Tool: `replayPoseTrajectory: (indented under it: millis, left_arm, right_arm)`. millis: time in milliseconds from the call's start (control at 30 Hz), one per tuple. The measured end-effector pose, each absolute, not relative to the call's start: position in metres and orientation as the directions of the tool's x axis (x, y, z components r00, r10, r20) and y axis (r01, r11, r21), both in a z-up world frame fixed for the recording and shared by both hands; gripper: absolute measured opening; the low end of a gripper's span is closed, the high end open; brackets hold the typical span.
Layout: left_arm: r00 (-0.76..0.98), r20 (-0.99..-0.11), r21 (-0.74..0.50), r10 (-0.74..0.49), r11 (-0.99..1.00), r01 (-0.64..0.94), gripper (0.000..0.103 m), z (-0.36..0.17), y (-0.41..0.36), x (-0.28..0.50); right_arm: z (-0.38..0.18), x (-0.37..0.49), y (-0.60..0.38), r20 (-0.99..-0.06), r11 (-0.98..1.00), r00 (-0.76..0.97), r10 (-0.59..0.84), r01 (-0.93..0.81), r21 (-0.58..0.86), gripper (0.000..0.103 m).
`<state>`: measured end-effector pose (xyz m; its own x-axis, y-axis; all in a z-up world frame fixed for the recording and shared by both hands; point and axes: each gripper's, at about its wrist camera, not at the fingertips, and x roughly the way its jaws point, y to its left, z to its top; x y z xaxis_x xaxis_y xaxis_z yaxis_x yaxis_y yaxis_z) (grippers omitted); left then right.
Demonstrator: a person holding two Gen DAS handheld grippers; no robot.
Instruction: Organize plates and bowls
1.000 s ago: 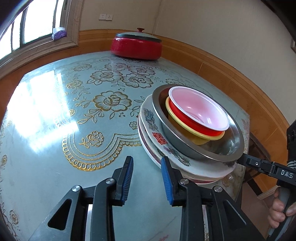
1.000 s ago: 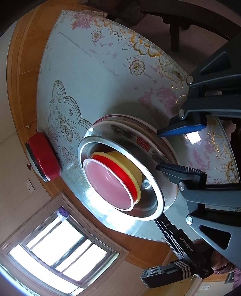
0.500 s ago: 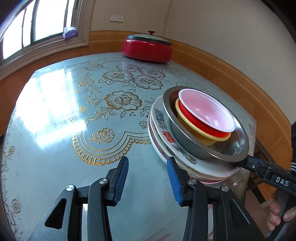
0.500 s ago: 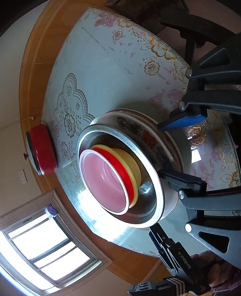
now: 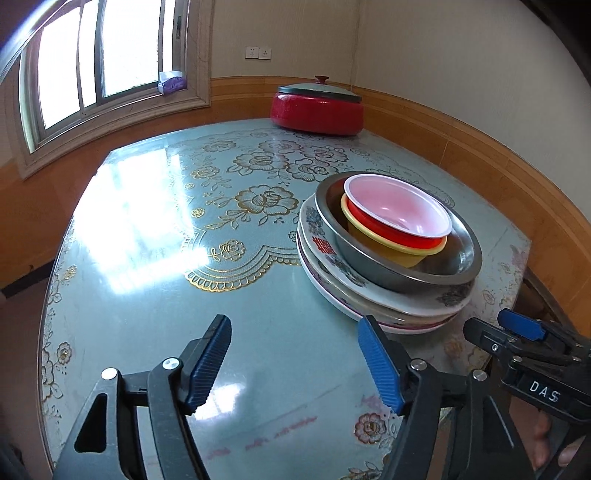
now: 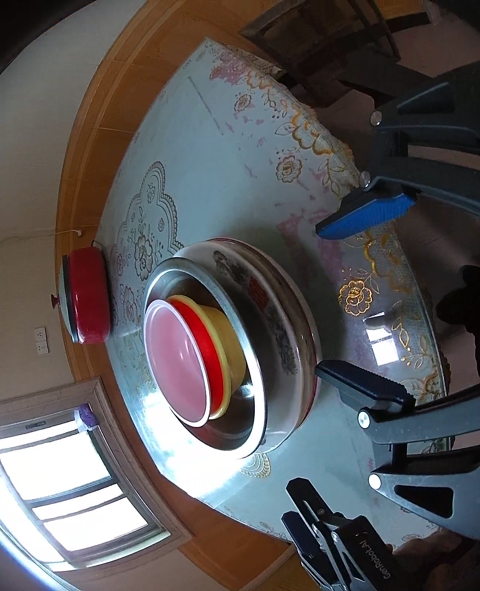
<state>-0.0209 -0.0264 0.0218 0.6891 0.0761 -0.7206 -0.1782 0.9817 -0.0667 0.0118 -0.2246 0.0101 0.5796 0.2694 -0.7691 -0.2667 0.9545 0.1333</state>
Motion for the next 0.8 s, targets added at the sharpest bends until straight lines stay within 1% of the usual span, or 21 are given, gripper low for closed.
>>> replayPoseTrajectory:
  millis: [33,100,133,200,267,333,400,467,567,700,800]
  left_arm:
    - [0.693,-0.717,-0.065,0.078,0.982,-0.178,0.076,0.023,-0.03,-0.024]
    - [0.703,-0.707,-0.06,0.082,0.983,-0.176,0.084,0.026,-0.035,-0.028]
    - [0.709,-0.7,-0.057,0.081,0.984,-0.17,0.085,0.028,-0.038,-0.029]
    - [0.718,-0.692,-0.052,0.074,0.987,-0.152,0.088,0.031,-0.042,-0.029]
    - [0.729,-0.683,-0.055,0.055,0.99,-0.126,0.09,0.034,-0.044,-0.028]
    - [0.739,-0.672,-0.042,0.043,0.994,-0.097,0.096,0.037,-0.044,-0.026]
    - [0.741,-0.67,-0.026,0.033,0.997,-0.068,0.099,0.038,-0.044,-0.025]
    - [0.752,-0.66,-0.024,0.011,0.999,-0.035,0.103,0.04,-0.041,-0.026]
    - [0.759,-0.651,-0.013,-0.01,1.0,0.003,0.103,0.038,-0.033,-0.026]
    - [0.76,-0.649,0.009,-0.012,1.0,0.024,0.103,0.035,-0.025,-0.023]
    - [0.766,-0.642,0.013,-0.024,0.999,0.043,0.103,0.037,-0.018,-0.023]
  right_arm:
    - [0.014,0.008,-0.224,-0.759,0.959,0.602,0.247,-0.264,0.103,0.069]
    - [0.023,-0.002,-0.223,-0.721,0.97,0.668,0.184,-0.241,0.024,0.069]
    - [0.029,-0.006,-0.223,-0.698,0.977,0.702,0.141,-0.213,-0.018,0.069]
    - [0.037,-0.01,-0.226,-0.676,0.985,0.732,0.088,-0.163,-0.048,0.069]
    - [0.038,-0.01,-0.235,-0.694,0.992,0.713,0.103,-0.12,0.024,0.069]
    - [0.033,-0.009,-0.243,-0.717,0.992,0.686,0.12,-0.053,0.115,0.069]
    - [0.029,-0.014,-0.239,-0.735,0.993,0.673,0.082,0.012,0.121,0.069]
    - [0.027,-0.024,-0.229,-0.722,0.994,0.69,0.048,0.037,0.1,0.069]
    - [0.026,-0.036,-0.208,-0.683,0.998,0.73,-0.026,0.061,0.027,0.069]
    - [0.031,-0.045,-0.197,-0.651,0.995,0.757,-0.052,0.094,0.03,0.069]
    - [0.033,-0.045,-0.195,-0.648,0.991,0.759,-0.064,0.127,0.051,0.069]
